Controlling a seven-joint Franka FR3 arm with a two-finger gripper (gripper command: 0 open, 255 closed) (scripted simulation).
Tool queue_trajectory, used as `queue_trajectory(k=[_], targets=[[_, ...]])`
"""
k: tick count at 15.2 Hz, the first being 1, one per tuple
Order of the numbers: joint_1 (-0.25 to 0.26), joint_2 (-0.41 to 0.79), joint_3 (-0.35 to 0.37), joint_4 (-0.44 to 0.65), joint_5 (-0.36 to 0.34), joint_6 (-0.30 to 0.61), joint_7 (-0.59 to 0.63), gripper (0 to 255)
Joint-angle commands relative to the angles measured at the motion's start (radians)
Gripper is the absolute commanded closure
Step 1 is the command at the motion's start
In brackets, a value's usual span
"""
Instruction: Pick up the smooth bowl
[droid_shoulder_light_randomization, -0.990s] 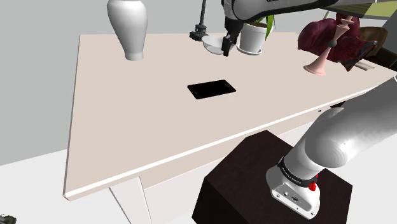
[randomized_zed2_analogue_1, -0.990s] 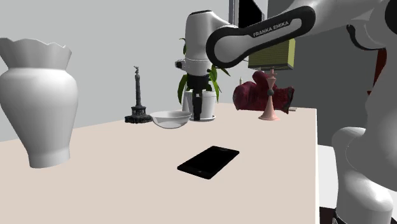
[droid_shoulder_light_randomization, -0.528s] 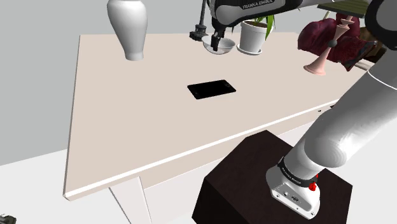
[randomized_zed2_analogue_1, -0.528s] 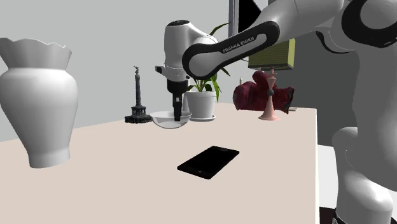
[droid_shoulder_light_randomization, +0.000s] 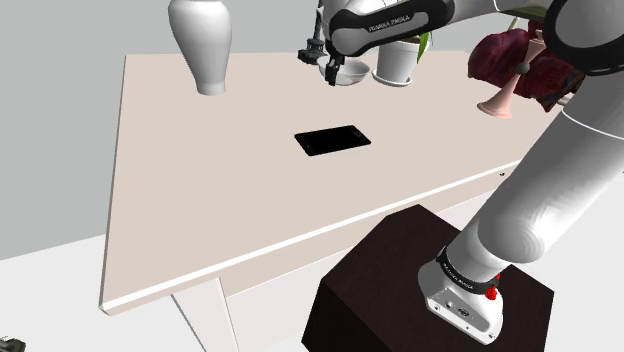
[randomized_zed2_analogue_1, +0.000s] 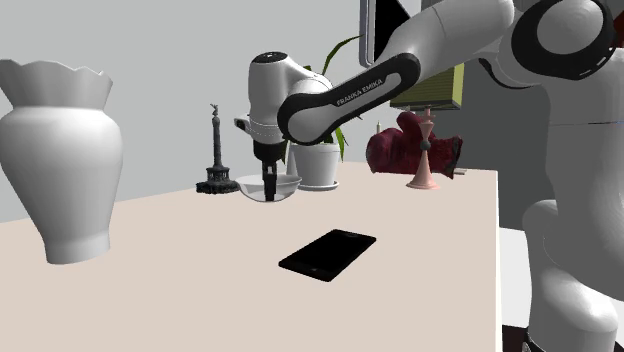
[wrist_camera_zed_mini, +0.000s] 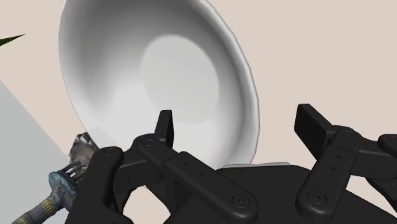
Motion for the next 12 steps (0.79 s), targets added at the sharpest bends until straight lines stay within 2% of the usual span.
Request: queue_trajectory(k=[1,3,4,12], targets=[[-0.001,0.007,-0.001,-0.018,-0.008,0.023,0.014,0],[-0.001,0.009,-0.001,-0.024,-0.011,0.029,0.018,0],[-0.001,0.010,-0.002,-0.022,-0.010,0.029,0.017,255],[-0.002,0.010,-0.002,-0.021,-0.010,0.028,0.016,255]])
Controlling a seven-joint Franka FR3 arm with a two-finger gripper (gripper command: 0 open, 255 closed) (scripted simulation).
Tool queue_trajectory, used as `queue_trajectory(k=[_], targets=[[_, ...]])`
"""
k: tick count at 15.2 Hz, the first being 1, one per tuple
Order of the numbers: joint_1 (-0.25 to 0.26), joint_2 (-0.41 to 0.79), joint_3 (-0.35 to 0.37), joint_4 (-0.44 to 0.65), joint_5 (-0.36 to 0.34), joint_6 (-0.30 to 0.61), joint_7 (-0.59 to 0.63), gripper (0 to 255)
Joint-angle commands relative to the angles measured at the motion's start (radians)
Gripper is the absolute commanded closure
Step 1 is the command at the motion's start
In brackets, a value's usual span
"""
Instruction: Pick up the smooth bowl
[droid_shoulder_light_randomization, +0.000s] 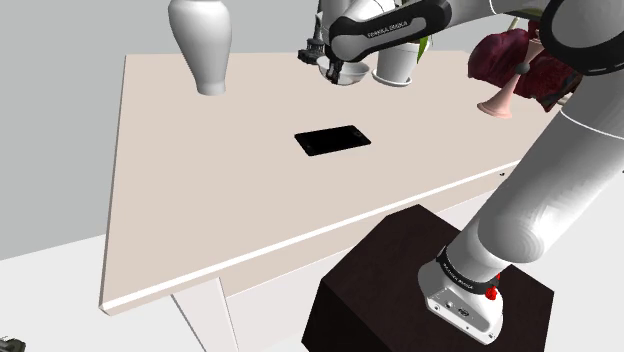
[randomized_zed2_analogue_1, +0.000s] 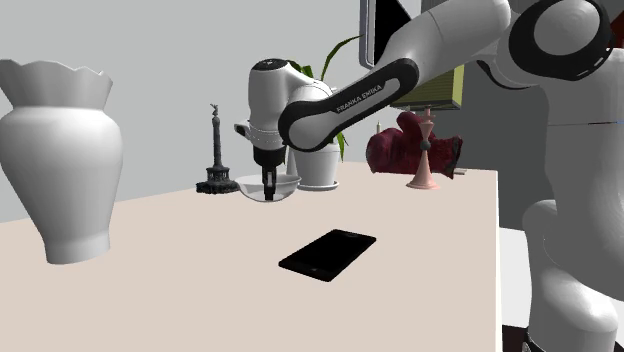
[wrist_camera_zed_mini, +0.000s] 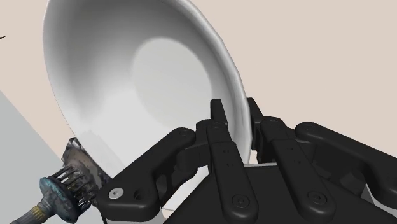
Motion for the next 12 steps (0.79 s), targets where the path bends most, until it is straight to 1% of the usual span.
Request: queue_trajectory(k=[1,12], targets=[[0.001,-0.001,0.000,-0.003,-0.001,0.001,0.002,255],[0.006,-0.026,0.007,0.107,0.039,-0.121,-0.069,255]])
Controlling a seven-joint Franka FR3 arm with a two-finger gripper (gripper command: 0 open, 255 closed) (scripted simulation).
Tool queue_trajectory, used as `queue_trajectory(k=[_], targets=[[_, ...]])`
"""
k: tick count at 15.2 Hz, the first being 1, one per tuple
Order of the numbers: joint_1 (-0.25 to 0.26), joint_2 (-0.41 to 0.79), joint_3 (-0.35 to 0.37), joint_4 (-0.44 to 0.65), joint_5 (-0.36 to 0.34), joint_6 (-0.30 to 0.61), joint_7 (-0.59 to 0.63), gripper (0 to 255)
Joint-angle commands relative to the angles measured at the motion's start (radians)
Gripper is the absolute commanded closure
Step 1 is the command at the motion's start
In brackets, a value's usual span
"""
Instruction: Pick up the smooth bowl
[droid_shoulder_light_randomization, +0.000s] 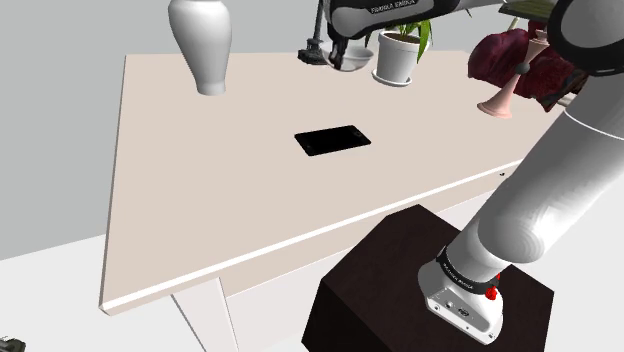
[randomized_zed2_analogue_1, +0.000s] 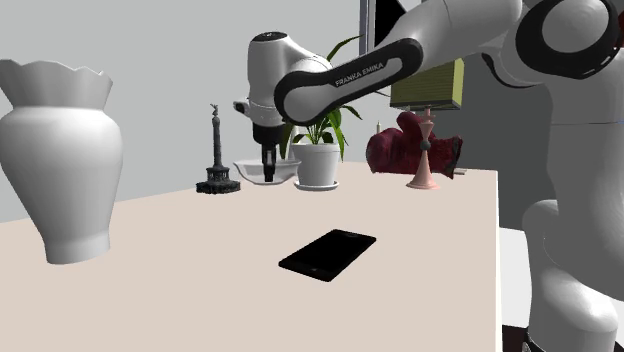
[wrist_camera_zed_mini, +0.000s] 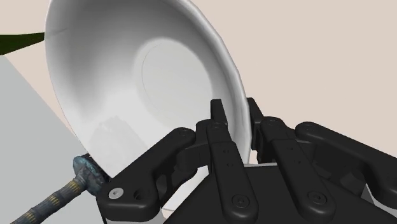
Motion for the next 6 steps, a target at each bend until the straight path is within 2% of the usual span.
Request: queue_trajectory(k=[1,6], targets=[[0.002,-0.003,0.002,0.023,0.006,-0.024,-0.012,255],[0.003,-0.005,0.003,0.061,0.016,-0.060,-0.031,255]])
